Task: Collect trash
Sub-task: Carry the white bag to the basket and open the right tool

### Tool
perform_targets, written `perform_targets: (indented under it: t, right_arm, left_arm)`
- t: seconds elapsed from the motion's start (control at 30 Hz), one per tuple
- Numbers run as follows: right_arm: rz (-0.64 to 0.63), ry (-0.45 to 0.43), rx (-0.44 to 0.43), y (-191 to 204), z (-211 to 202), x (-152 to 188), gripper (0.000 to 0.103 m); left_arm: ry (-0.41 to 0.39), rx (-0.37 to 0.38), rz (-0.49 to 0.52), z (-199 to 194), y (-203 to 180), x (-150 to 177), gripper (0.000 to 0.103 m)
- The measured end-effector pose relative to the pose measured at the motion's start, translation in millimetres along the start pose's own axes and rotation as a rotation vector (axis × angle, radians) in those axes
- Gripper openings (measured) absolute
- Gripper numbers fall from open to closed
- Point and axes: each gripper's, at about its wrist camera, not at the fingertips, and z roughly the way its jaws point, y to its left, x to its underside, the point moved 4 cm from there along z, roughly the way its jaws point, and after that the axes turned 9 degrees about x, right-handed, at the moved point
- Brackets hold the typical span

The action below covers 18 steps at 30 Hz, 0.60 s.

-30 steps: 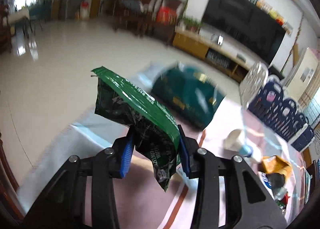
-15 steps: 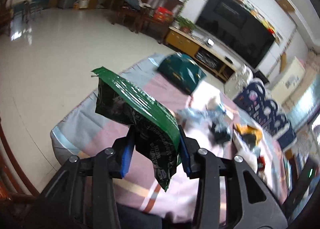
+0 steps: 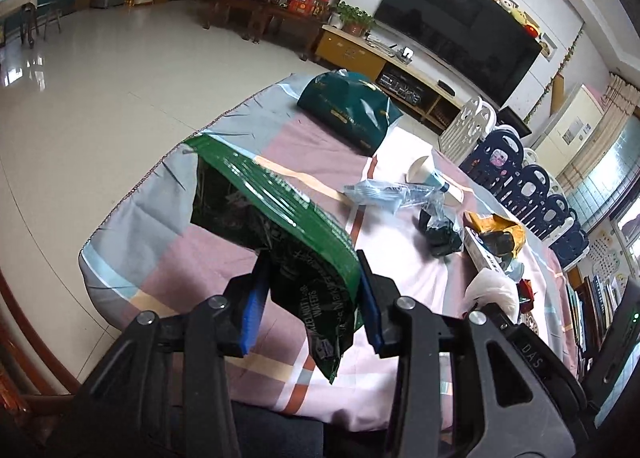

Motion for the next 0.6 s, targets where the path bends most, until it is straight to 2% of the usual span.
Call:
perform_targets:
  t: [0.37,0.6]
  right_arm:
    - [0.036,0.013,-0.019,-7.0,2.6,2.8,0.022]
    - [0.079,0.028,-0.018,-20.9,-7.3,3.8,0.022]
  left_arm:
    - [0.028,-0.071,0.073,6.0,-8.6,1.4,0.042]
    - [0.047,-0.071,0.074,9.1,-8.2,1.9,0.042]
